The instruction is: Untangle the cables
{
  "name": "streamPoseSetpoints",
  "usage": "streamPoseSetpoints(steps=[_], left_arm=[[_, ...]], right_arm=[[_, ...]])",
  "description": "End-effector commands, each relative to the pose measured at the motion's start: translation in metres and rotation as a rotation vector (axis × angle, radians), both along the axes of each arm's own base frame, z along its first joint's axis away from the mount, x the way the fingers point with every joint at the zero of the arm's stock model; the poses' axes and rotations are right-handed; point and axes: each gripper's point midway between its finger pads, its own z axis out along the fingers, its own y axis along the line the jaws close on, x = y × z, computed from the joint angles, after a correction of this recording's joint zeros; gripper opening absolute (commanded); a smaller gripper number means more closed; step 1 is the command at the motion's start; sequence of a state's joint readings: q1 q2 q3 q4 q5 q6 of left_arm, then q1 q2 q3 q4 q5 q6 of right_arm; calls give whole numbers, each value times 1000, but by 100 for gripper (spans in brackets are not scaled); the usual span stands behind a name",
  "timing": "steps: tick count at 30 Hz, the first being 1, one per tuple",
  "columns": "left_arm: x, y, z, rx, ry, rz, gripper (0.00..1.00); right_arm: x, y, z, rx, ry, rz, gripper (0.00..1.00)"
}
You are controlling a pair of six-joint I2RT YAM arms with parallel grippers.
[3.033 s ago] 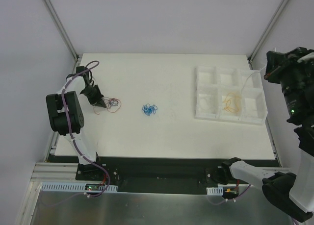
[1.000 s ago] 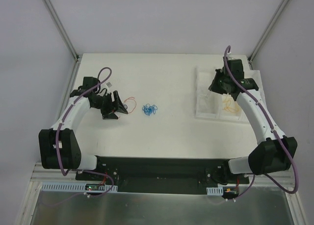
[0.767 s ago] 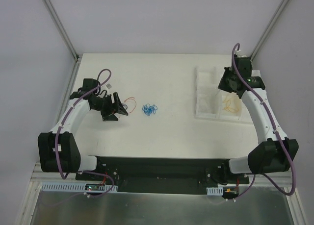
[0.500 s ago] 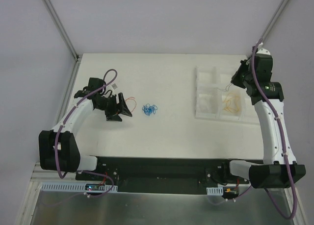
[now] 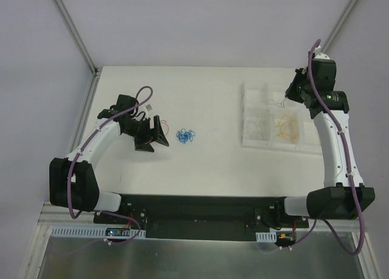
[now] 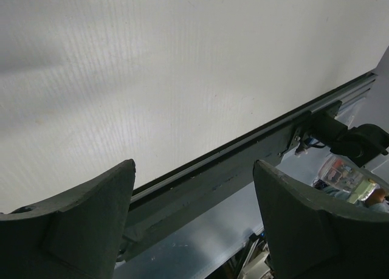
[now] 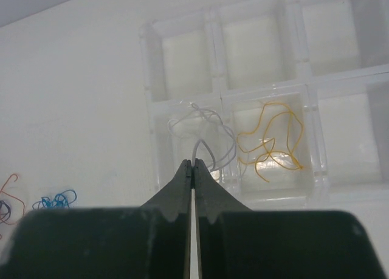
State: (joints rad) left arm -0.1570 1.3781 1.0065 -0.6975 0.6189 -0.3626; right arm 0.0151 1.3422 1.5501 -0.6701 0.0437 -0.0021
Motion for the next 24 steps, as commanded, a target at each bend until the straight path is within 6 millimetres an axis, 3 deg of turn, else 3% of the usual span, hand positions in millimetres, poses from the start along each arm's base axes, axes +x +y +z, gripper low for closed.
streamPoseSetpoints(steps=[1,6,10,13,17,24], left_arm=[[-2,2,13,12,-35,-26,78],[-2,1,11,11,-26,-28,78],[2,-2,13,-5,-22,-41,78],[2,-4,19,-13,-36,-45,78],[-2,-4,14,2,-24,-36,78],[2,-9,21,23,-48,-31,78]], right_arm=[[-13,23,-22,48,44,93,1],[-21,67,-56,203,95,171,0],[-17,85,-80,299,125,162,0],[-11,80,-106,299,188,121,0],[0,56,-134,168,279,38,0],[27,70,-195,172,452,102,0]])
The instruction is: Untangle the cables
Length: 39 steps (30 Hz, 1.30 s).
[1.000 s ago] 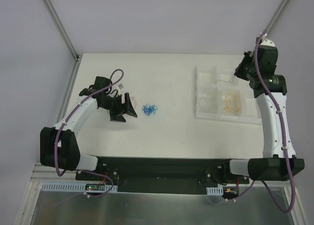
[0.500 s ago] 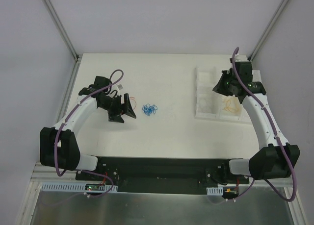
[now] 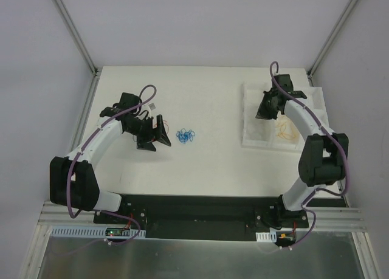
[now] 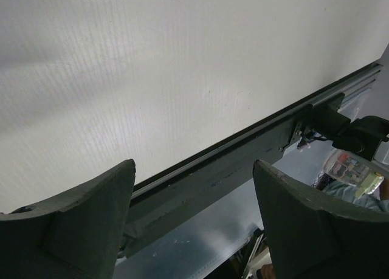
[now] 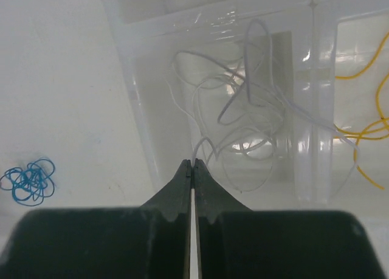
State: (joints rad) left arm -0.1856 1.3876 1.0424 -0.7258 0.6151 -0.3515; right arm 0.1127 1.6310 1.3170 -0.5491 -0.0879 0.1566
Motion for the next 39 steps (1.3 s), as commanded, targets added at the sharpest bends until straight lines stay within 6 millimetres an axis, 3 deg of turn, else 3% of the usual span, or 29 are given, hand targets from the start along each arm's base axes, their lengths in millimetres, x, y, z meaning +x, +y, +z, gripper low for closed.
streamPoseSetpoints(steps=[1,8,11,14,17,20,23,27,30,39], left_arm=[[4,-2,15,18,-41,9,77],[-1,-8,16,23,-41,-3,77],[-3,-9,13,40,-36,2,78],[1,-15,13,35,-32,-15,78],[6,-24,21,20,-47,-33,78],[7,-28,25,28,-59,-36,79],[2,-34,20,36,-39,-51,79],[-6,-45,21,21,-25,-85,79],[-12,-48,24,20,-46,-107,79],[-22,-44,19,24,-44,-126,79]], right_arm=[[16,3,-24,-9,45,37,0],[4,13,-66,15,179,99,0],[-3,26,-69,63,232,156,2],[-8,25,-51,54,224,175,23],[-14,18,-15,22,179,169,46],[-18,14,15,6,113,165,59],[-14,5,31,32,56,143,69],[5,-27,27,26,47,71,70],[17,-37,19,1,60,102,68],[19,-39,-8,-18,132,138,56]])
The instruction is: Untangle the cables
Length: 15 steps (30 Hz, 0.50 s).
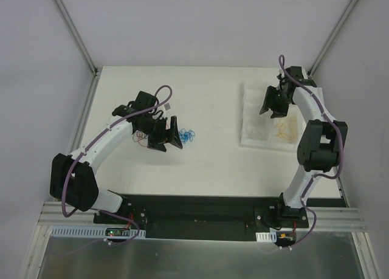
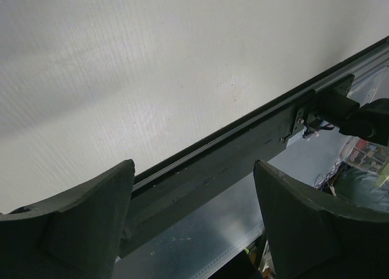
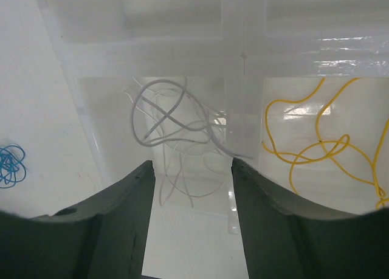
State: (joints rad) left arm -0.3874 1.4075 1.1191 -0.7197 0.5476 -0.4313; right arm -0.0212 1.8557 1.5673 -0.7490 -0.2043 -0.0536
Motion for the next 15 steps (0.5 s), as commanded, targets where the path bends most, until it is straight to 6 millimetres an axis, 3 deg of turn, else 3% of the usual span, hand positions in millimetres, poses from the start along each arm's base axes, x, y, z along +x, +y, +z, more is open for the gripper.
streamPoseSetpoints(steps=[1,9,15], left_arm=[[-10,2,6,-6,-18,-12,79],[-10,1,4,-9,-9,-18,79],[-7,-1,6,-15,-11,-20,79]], right_arm=[[-4,2,5,-8,-4,30,54],[-26,10,-14,2,39,63,46],[-18,8,22,-2,-48,31,46]])
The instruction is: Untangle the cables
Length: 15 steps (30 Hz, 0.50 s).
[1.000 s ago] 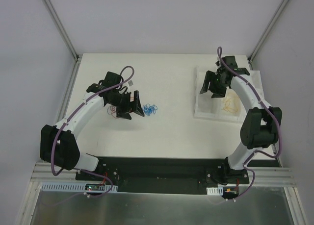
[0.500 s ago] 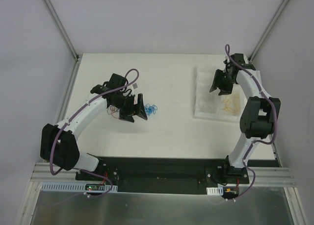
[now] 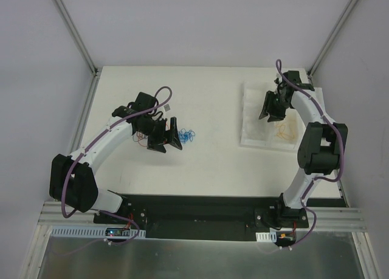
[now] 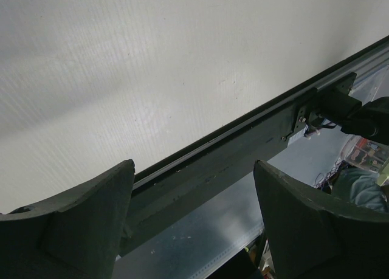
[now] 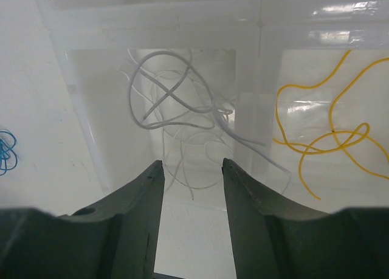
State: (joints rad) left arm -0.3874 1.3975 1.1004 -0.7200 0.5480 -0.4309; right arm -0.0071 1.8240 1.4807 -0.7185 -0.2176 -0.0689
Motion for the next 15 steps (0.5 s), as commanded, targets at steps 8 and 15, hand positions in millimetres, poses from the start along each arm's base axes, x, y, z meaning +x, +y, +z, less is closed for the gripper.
streamPoseSetpoints(steps=[8,15], left_arm=[[-2,-7,7,-26,-7,-42,79],[-8,-6,1,-33,12,-65,79]], right_arm=[[5,-26,46,51,-122,-75,59],[12,-25,33,277,-144,13,64]])
